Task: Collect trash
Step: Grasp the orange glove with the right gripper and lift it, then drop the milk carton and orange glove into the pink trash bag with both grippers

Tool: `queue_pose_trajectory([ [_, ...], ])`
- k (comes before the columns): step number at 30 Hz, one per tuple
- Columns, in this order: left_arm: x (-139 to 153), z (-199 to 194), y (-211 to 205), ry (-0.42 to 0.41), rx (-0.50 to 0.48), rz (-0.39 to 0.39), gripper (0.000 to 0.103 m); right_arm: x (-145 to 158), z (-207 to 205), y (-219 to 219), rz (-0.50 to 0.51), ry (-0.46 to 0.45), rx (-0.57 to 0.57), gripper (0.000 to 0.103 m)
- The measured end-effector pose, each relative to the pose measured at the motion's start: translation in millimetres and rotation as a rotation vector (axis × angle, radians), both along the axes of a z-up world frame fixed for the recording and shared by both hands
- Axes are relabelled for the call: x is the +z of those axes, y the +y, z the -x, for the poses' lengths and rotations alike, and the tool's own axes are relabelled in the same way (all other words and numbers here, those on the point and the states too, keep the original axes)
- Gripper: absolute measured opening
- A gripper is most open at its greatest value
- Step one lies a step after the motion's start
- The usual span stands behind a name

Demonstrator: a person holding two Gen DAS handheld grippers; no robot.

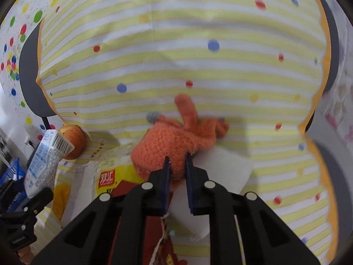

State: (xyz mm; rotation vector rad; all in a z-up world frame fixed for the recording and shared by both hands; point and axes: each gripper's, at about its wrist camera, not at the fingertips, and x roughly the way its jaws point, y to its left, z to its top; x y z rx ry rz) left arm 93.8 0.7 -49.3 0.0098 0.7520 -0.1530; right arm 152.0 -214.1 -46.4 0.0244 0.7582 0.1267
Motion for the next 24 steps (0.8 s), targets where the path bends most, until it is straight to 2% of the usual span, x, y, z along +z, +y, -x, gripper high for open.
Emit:
queue_pose_trajectory([
  [6,46,18,-2,-0.109,-0.018,-0.015,0.073,91,34,-15,0.1,-0.194,-0.039,0.012],
  [10,70,37,-9,-0.164,-0.044,-0.012,0.073,121,78,-37,0.078,-0.259,-0.062,0.012],
  [14,78,63,-22,-0.169,-0.099,0.009,0.073,124,124,-56,0.053,-0.251,-0.072,0.013],
  [18,73,91,-37,-0.156,-0.152,0.019,0.073,111,165,-64,0.056,-0.23,-0.076,0.013],
  [24,62,132,-54,-0.145,-0.208,0.038,0.073,87,221,-74,-0.001,-0.201,-0.101,0.013],
])
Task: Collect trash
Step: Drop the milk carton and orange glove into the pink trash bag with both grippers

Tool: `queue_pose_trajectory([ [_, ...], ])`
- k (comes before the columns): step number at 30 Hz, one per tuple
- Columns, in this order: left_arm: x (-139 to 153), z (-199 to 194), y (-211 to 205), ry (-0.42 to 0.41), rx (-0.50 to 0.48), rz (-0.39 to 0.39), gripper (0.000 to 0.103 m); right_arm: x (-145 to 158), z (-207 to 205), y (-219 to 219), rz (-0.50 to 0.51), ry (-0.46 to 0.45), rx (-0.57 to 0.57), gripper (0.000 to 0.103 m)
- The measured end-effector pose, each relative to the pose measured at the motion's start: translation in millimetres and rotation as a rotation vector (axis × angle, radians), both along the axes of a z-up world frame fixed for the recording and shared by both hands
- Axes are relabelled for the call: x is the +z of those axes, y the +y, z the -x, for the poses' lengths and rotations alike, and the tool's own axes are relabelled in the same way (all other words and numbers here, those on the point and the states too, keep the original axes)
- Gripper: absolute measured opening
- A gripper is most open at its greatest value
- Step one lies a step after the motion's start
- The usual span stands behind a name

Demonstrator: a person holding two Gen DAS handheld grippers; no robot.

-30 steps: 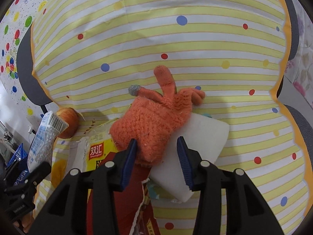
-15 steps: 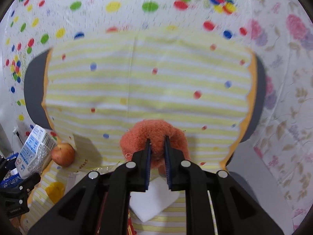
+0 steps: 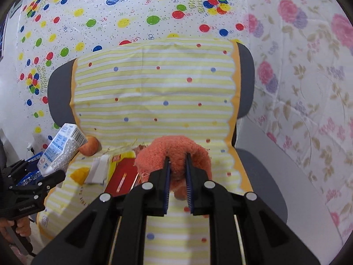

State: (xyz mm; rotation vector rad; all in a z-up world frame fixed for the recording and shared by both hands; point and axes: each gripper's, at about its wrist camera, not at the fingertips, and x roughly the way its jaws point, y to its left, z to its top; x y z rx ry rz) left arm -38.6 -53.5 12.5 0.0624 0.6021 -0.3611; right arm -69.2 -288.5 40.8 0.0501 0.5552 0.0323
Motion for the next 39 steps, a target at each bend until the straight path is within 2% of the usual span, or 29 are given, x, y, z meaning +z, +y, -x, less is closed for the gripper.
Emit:
queue_pose_trajectory([
  [9,-11,41,-21,-0.01,-0.073,-0.015,0.073,-14,53,-6,-0.031,-0.004,-0.044,0.013],
  [17,-26,72,-51,0.025,-0.175,-0.034,0.073,-26,102,-21,-0.052,0.002,-0.149,0.013],
  [24,-30,97,-88,0.039,-0.327,0.006,0.073,-28,159,-38,0.0,0.013,-0.264,0.013],
  [31,-41,132,-134,0.061,-0.5,0.008,0.073,-42,217,-66,0.005,0.049,-0.397,0.013],
  [39,-73,154,-192,0.136,-0.662,0.024,0.073,-70,261,-90,-0.012,0.113,-0.507,0.013],
])
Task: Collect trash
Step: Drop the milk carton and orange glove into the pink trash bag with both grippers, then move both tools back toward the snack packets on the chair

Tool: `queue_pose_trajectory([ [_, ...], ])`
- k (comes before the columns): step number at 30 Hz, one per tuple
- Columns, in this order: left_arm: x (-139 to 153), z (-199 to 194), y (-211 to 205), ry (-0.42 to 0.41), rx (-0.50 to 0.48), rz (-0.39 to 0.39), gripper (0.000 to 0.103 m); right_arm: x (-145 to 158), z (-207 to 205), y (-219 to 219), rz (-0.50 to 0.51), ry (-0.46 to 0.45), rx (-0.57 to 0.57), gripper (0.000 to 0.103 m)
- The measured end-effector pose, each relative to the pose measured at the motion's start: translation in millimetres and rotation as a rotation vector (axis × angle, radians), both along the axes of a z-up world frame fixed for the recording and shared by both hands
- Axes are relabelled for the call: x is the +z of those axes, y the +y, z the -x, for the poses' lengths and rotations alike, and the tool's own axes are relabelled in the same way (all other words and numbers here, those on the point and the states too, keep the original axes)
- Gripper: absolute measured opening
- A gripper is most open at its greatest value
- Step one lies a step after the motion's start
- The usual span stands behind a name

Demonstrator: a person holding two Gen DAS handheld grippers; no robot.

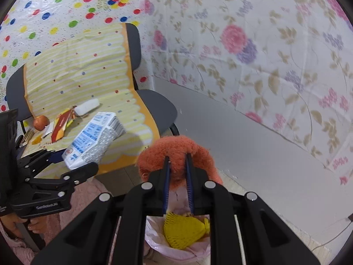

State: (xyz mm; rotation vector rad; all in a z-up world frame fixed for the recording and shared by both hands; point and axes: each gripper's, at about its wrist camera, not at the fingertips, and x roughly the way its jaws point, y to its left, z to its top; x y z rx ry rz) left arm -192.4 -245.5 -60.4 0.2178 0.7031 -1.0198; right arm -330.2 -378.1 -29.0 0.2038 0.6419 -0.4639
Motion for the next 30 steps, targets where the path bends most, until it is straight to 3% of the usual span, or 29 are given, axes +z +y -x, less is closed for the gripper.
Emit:
queue_pose_trajectory([
  [6,-23,6,-29,0.004,-0.059,-0.05,0.074,-28,9,-18,-0.06,0.035,-0.041,0.013],
  [12,-36,-2,-47,0.062,-0.092,-0.066,0.075,-48,2,-31,-0.123,0.064,-0.04,0.014],
  [15,-36,-4,-51,0.086,-0.103,-0.059,0.087,-53,1,-36,-0.147,0.063,-0.038,0.019],
  [17,-33,-5,-48,0.083,-0.097,-0.042,0.087,-54,2,-39,-0.152,0.06,-0.043,0.027],
  [20,-25,-9,-41,0.061,-0.056,-0.035,0.087,-52,2,-41,-0.147,0.051,-0.051,0.032],
  [26,-8,-18,-17,-0.018,0.066,-0.039,0.087,-40,0,-36,-0.109,0.021,-0.04,0.032],
  [30,-2,-30,6,-0.026,0.138,-0.045,0.087,-32,-7,-27,-0.09,-0.014,-0.014,0.032],
])
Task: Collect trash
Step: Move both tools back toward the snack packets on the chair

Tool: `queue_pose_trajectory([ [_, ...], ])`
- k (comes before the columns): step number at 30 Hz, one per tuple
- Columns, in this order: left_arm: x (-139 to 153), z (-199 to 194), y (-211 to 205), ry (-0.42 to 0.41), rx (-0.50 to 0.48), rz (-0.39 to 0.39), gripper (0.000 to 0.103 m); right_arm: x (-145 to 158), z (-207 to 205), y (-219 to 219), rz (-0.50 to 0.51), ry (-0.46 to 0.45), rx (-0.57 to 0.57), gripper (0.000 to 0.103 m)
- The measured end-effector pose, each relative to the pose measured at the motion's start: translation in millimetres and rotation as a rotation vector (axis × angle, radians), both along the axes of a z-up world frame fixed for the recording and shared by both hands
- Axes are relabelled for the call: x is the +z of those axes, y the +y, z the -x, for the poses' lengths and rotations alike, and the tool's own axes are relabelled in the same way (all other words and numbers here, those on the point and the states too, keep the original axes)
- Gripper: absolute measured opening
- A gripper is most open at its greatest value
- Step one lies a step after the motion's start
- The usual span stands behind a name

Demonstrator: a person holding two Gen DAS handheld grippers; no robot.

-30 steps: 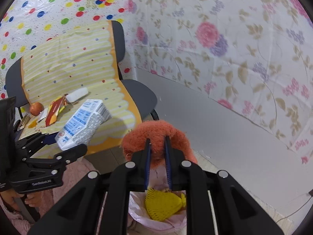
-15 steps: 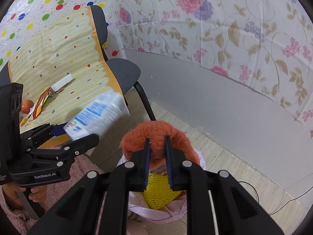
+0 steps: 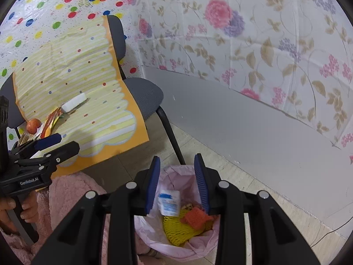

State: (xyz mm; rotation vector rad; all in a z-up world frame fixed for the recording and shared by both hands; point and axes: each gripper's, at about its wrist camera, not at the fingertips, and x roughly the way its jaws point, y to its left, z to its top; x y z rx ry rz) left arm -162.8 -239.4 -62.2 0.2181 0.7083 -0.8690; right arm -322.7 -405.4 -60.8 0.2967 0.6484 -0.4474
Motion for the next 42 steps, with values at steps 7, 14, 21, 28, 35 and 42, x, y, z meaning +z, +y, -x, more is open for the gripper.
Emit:
queue_pose_trajectory([
  [7,5,-24,46,-0.008,0.127,-0.021,0.087,13,-37,22,0.038,-0.036,0.081,0.032],
  [14,8,-51,98,0.015,0.274,-0.02,0.087,29,-90,53,0.042,-0.043,0.226,0.032],
  [21,9,-72,159,0.014,0.442,-0.031,0.087,45,-139,90,0.069,-0.052,0.366,0.044],
  [28,6,-88,218,0.001,0.62,-0.069,0.087,45,-186,133,0.074,-0.043,0.512,0.045],
  [35,5,-102,252,0.0,0.705,-0.085,0.087,31,-229,169,0.038,-0.018,0.598,0.045],
  [42,-6,-128,265,0.015,0.732,-0.093,0.087,6,-269,195,-0.009,0.026,0.628,0.045],
])
